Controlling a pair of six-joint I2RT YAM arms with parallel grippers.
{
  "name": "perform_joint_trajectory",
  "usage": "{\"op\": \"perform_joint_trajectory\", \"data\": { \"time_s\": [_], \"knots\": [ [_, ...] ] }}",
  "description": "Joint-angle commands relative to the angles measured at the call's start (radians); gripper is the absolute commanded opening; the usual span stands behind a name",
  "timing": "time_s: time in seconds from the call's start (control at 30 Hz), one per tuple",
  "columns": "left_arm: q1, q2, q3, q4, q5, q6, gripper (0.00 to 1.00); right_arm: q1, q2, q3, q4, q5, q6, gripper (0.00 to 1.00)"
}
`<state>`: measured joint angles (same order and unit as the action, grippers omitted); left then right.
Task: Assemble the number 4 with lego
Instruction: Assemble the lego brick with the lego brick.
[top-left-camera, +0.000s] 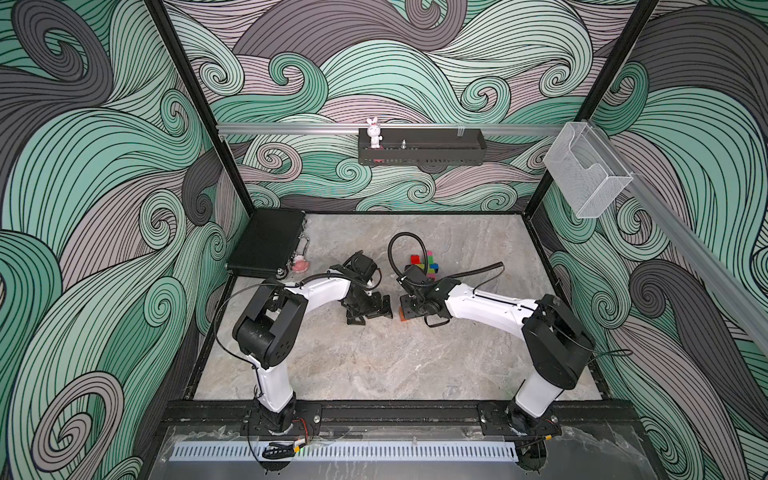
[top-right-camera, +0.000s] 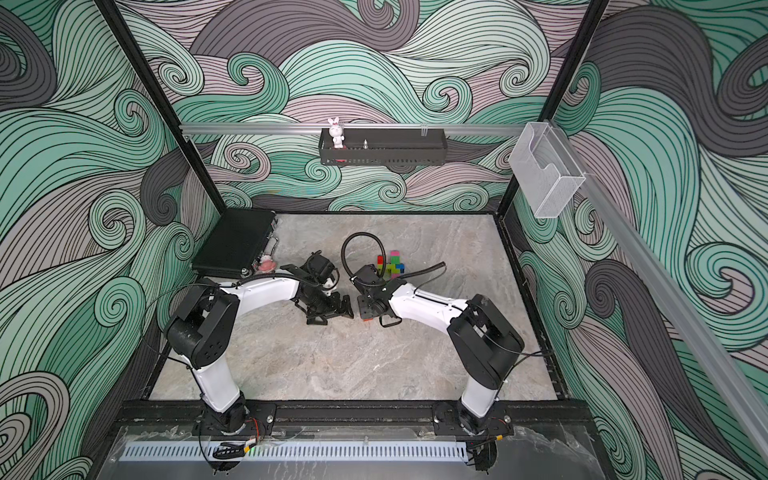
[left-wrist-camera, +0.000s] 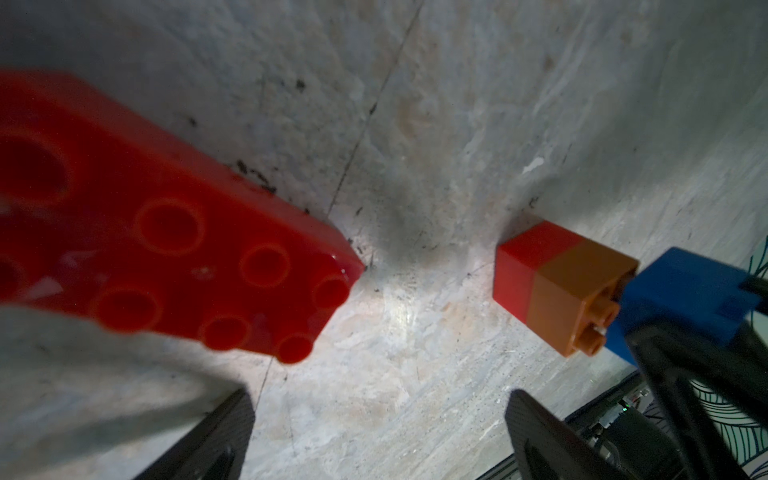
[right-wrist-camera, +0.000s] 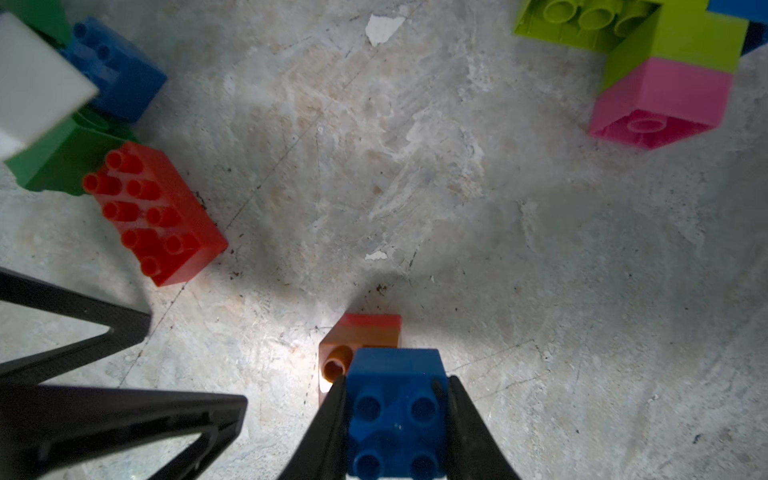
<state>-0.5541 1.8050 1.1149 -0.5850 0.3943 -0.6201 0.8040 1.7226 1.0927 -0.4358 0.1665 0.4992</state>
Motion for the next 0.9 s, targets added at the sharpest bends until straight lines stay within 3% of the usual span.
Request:
{"op": "perform_joint_trajectory", "data": {
  "time_s": [0.0,0.33,0.5,0.67,0.87],
  "knots": [
    [-0.009,0.029,0.046,-0.033,0.014,0.006,0.99,0.004,0.006,-0.039,-0.077,0.041,0.022,0.00],
    [-0.008,-0.014,0.060,-0.047,-0.009,0.013,0.99,0.008,0.077,-0.039,-0.098,0.028,-0.001,0.00],
    [-0.005,-0.104,0.056,-0.086,-0.132,0.066,0.99,0.006,0.060,-0.025,-0.108,0.028,-0.028,0.01],
    [0.011,-0.141,0.074,-0.171,-0.296,0.141,0.99,0.008,0.038,0.002,-0.090,0.007,-0.037,0.23],
    [0.025,-0.140,0.092,-0.217,-0.329,0.169,0.99,0.008,0.006,0.038,-0.081,0.003,-0.053,0.43]
  ]
}}
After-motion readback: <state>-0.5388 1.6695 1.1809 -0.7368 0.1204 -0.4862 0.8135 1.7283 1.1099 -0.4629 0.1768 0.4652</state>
